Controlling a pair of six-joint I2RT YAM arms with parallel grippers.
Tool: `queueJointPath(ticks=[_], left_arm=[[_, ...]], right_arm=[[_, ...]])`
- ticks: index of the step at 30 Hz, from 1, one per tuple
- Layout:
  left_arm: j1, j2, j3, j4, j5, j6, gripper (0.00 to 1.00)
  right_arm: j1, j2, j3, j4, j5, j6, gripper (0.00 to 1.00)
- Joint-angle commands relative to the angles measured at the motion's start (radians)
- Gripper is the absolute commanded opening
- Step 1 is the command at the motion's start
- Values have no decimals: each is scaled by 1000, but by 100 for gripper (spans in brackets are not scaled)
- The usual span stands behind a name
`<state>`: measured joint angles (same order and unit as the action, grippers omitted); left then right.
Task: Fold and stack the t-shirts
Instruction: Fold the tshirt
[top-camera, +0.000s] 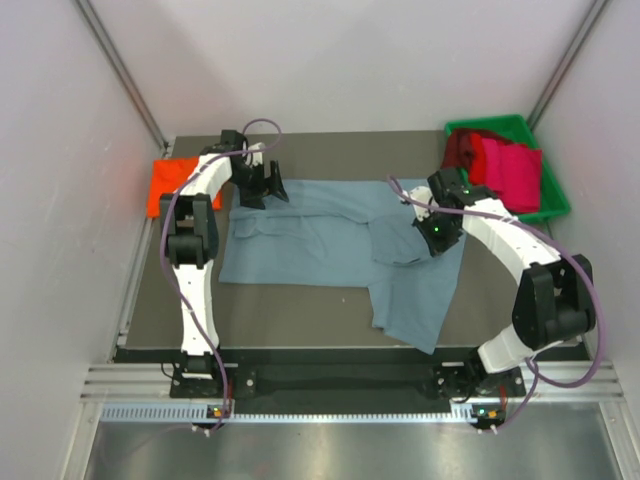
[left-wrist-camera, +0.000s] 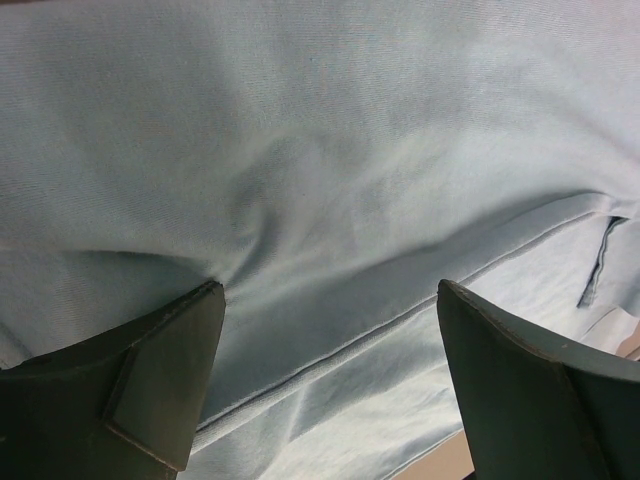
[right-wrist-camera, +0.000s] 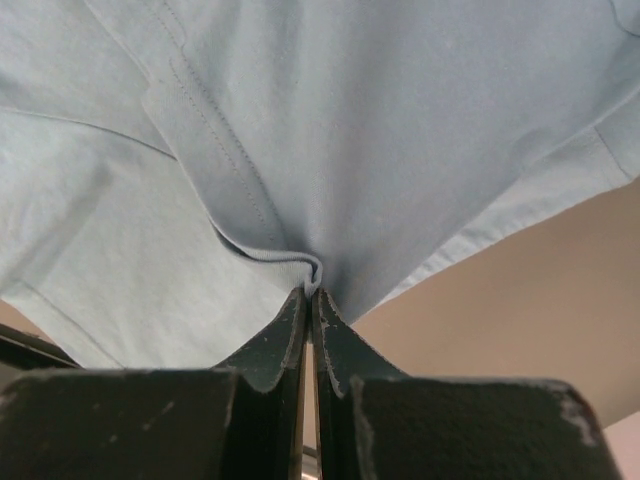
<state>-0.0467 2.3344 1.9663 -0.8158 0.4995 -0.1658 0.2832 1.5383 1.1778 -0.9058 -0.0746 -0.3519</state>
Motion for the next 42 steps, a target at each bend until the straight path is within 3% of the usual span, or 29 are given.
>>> queueJointPath(ticks=[1,2,3,5,6,9,15,19,26,35,42], left_arm=[[36,-6,-33,-49,-119,29,93],[38,-7,-32,-52,-119,29,93],[39,-10,-32,-54,-122,29,93],[39,-18,-27,-54,-122,31,92],[39,-33,-24,-52,-124,34,92],[39,-58,-1,-59,-118,37,91],[39,-127,0,-49,-92,38,91],[39,-158,29,-42,-75,38,91],[39,-198,-13,-33,86,11,99],[39,-172,-168,-29,105,3,99],[39,-104,-149,-52,24,44,99]], right_arm=[[-19,-6,5,5,28,-25,0],[-22,0,3,8,36,-33,0],[-29,8,5,15,50,-32,7],[-36,28,11,21,70,-30,28],[-45,31,13,30,71,-30,52],[-71,29,34,70,99,-16,71],[-134,126,241,108,-36,65,73],[-145,290,428,102,-155,102,72],[-157,497,600,78,-293,143,70],[-182,595,635,84,-260,166,69],[-213,660,684,87,-205,177,70]])
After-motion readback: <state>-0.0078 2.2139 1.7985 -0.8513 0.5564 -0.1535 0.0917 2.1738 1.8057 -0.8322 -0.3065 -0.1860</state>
